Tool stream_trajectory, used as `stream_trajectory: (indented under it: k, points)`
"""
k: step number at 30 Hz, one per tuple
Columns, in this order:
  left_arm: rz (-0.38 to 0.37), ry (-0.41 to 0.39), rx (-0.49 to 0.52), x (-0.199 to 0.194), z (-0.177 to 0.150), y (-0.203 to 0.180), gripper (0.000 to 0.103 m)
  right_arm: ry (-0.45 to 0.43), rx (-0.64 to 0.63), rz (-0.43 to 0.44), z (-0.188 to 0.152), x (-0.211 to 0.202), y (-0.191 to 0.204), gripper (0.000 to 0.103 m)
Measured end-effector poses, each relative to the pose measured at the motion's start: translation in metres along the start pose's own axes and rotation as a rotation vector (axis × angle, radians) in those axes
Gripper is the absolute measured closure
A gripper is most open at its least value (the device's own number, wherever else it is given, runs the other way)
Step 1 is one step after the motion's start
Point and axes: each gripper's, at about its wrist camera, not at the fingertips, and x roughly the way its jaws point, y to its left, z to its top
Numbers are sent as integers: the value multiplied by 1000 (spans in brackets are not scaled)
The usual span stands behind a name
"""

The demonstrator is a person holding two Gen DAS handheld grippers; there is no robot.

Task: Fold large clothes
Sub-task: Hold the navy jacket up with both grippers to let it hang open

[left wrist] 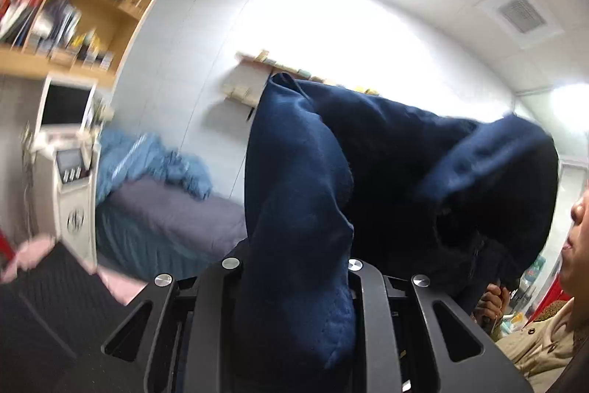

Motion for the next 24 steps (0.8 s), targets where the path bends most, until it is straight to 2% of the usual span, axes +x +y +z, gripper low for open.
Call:
stream_trajectory:
  k: [2, 4, 6, 9, 10, 11, 12, 14, 15, 16, 17, 18, 19, 20, 21, 22, 23, 24]
  points:
    - [26, 53, -40, 0, -9, 16, 83, 47, 17, -4, -13, 5, -7, 91]
    - [68, 86, -37, 7, -13, 21, 83, 69, 17, -85, -22, 13, -15, 91]
    - [72, 147, -58, 36, -14, 33, 83, 105, 66, -141, -24, 27, -41, 91]
    - [104, 246, -52, 102, -15, 60, 83, 143, 145, -237, -27, 48, -95, 91]
    - [115, 272, -67, 122, -16, 70, 83, 148, 187, -279, -29, 52, -118, 91]
    - [123, 324, -103, 158, -20, 86, 83, 153, 228, -323, -30, 58, -142, 91]
    - [129, 372, -133, 190, -26, 102, 83, 160, 273, -383, -33, 64, -169, 91]
    - [186, 454, -169, 250, -41, 129, 82, 190, 328, -556, -38, 77, -224, 89]
    - [201, 494, -185, 286, -53, 143, 82, 191, 377, -584, -42, 80, -246, 87]
    - [227, 513, -174, 311, -60, 154, 77, 192, 431, -637, -48, 84, -276, 84]
    - [285, 558, -152, 345, -77, 164, 71, 206, 463, -721, -54, 88, -304, 79]
    - [325, 591, -142, 369, -90, 173, 70, 232, 476, -846, -61, 93, -330, 68]
    - [403, 624, -98, 397, -109, 183, 66, 251, 457, -939, -67, 96, -344, 52]
    - [442, 658, -85, 412, -122, 190, 60, 259, 422, -1017, -74, 98, -359, 41]
    - [468, 710, -95, 424, -140, 197, 59, 259, 413, -1056, -82, 98, -369, 29]
    - [480, 748, -106, 436, -162, 207, 46, 272, 423, -1104, -93, 97, -377, 28]
    - [487, 756, -108, 437, -174, 211, 28, 281, 438, -1111, -100, 95, -382, 28]
    - [484, 750, -122, 436, -185, 216, 21, 292, 472, -1096, -114, 90, -387, 28]
